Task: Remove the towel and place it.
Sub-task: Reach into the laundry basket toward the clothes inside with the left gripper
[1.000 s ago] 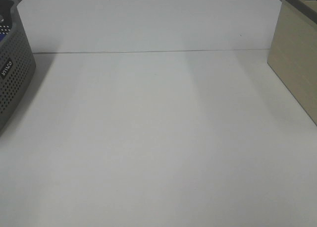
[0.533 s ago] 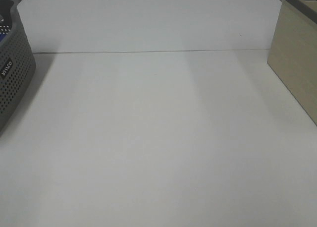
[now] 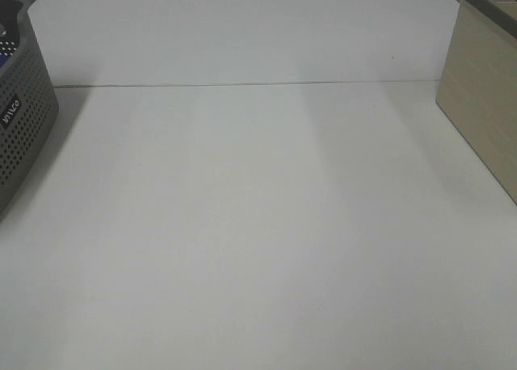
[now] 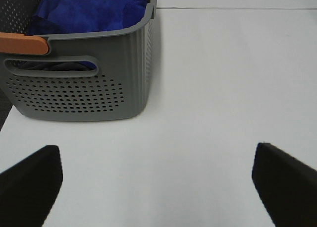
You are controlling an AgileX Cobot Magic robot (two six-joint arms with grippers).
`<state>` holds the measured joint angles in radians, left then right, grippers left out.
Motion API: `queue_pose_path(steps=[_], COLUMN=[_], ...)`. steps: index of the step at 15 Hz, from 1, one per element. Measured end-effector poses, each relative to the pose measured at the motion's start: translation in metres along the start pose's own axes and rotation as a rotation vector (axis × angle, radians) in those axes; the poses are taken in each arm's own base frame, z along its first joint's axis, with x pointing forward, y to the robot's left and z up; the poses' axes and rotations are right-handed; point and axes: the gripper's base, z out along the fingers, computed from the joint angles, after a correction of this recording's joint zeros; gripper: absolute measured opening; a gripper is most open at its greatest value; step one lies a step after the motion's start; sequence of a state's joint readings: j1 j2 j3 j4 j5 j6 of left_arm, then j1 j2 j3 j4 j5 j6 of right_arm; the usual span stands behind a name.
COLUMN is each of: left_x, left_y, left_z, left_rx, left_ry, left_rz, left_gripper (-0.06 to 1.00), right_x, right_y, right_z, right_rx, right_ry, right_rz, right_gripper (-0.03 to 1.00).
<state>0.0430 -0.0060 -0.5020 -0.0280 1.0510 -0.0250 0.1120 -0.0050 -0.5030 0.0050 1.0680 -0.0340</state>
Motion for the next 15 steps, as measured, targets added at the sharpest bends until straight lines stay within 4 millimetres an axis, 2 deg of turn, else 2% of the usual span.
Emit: queue_pose_path(steps=[15], left_x=[0.0], left_y=[0.0001], left_z=[0.0], left_rx=[-0.001], left_ry=[0.0], left_rz=[0.0], left_gripper=[0.99], right_x=[0.0], right_y=[0.0], right_z=[0.0], right_rx=[0.0], right_ry=[0.0], right_rz=[0.0], right_gripper=[0.67])
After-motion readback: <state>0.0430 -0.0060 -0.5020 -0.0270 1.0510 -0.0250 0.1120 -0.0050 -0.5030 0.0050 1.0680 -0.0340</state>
